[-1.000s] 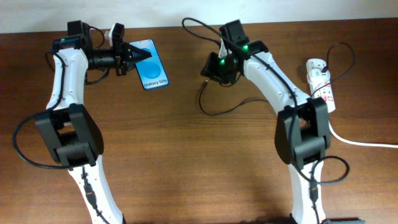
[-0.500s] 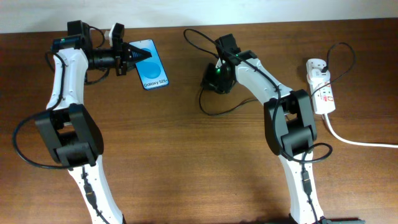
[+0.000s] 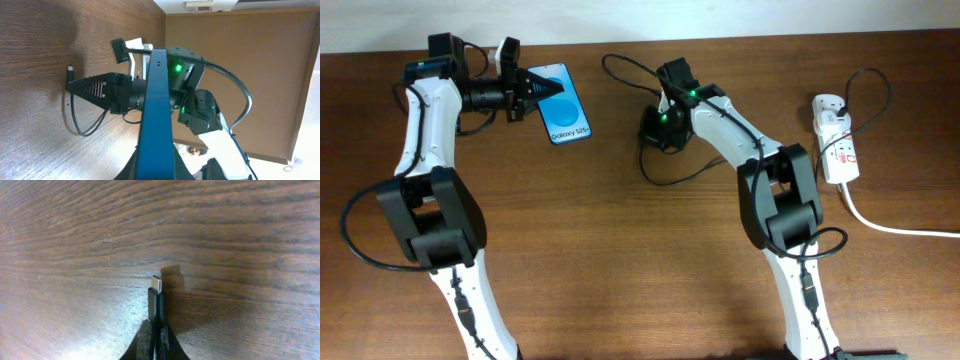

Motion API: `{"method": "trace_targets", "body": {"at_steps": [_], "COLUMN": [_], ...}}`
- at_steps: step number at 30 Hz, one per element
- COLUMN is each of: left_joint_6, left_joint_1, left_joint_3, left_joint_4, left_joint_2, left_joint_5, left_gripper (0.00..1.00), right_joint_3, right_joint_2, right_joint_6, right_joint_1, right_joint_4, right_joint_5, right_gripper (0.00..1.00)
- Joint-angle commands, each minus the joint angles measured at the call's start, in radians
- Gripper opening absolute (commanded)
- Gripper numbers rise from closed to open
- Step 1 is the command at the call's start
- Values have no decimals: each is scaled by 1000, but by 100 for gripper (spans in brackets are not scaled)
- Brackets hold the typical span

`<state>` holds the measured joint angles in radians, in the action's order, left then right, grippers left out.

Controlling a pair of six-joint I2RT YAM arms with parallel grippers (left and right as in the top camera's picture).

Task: Plug charger to phone and switch on socket
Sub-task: 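Release the phone from the right gripper and grasp the cable plug, then lift the cable plug with the right gripper toward the phone bottom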

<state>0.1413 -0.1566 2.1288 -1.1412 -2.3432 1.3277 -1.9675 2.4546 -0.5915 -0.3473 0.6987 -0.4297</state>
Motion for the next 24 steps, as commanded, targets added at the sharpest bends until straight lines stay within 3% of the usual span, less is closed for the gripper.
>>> {"method": "trace_targets", "body": {"at_steps": [1,4,10,16,18,24], "left_joint_6": [-16,-16,-16,-83,-83,-83], "left_joint_1": [-5,-5,8,34,36,76], "left_joint_3": [8,8,8,8,8,8], "left_joint_4": [-2,-1,-1,-1,-5,-5], "left_joint_2": [34,34,34,34,34,34], "left_joint_5": [45,34,46,152,166,200], "left_gripper": [0,0,0,0,0,0], "right_joint_3": [2,2,2,14,100,678], "right_joint_2": [-36,-182,-507,-655,-729,-1086], "right_joint_6": [272,402,538,624,625,473], "right_joint_1": [73,147,218,251,251,269], "right_joint_4": [3,40,294,514,503,137], "right_joint_5": [-209,-446,-447,-368,-367,-428], "right_gripper": [4,4,4,4,5,4]}}
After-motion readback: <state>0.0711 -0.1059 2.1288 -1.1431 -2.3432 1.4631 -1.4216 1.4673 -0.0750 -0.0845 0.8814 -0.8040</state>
